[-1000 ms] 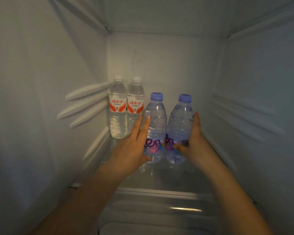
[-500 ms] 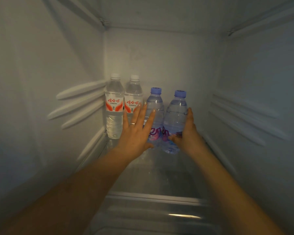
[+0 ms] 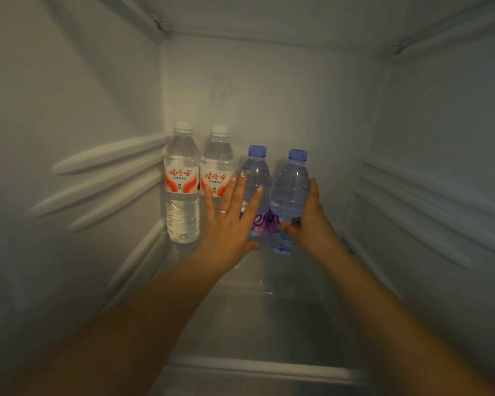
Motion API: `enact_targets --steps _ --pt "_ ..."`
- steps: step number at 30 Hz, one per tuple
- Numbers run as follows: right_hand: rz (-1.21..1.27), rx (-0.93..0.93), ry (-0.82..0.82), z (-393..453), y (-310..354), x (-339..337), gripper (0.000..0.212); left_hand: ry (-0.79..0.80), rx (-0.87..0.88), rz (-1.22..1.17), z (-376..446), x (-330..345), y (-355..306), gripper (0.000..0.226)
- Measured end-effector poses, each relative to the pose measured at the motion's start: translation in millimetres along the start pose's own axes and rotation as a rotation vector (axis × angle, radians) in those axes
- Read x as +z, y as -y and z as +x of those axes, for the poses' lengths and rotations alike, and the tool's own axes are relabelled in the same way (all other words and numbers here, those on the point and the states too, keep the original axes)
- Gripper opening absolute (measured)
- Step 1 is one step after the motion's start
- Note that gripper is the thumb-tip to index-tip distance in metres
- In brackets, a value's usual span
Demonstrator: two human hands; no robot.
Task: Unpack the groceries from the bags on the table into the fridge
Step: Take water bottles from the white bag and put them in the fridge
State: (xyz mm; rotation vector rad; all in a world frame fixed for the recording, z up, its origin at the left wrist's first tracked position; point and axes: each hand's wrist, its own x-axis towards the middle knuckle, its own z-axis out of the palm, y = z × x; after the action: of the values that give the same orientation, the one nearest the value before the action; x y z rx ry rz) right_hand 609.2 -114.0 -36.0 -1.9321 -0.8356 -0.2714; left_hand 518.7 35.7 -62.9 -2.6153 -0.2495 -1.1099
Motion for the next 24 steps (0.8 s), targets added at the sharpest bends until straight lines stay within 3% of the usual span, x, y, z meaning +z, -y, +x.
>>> enact_targets --steps 6,11,15,19,24 --pt "0.025 -0.002 -0.012 -0.8 -6.0 0.5 0.106 0.013 -0.017 0.014 -2.1 -4.6 -1.0 0.122" --pt "-0.094 -0.005 0.001 -6.0 -1.7 -10.5 0.091 0.041 -0.004 -0.016 -5.6 -24.8 1.5 0.117" --pt "-0.333 -0.028 0.024 -36.9 23.0 -24.0 0.101 0.094 0.021 -0.058 -20.1 -47.9 -1.1 0.104" --pt "-0.661 -0.036 0.102 -85.2 54.7 -38.9 0.088 0.162 0.083 -0.144 -46.5 -75.9 -10.1 0.086" --pt "-0.853 0.052 0.139 -136.3 78.8 -45.9 0.091 0.136 0.124 -0.225 -87.1 -109.7 -16.5 0.083"
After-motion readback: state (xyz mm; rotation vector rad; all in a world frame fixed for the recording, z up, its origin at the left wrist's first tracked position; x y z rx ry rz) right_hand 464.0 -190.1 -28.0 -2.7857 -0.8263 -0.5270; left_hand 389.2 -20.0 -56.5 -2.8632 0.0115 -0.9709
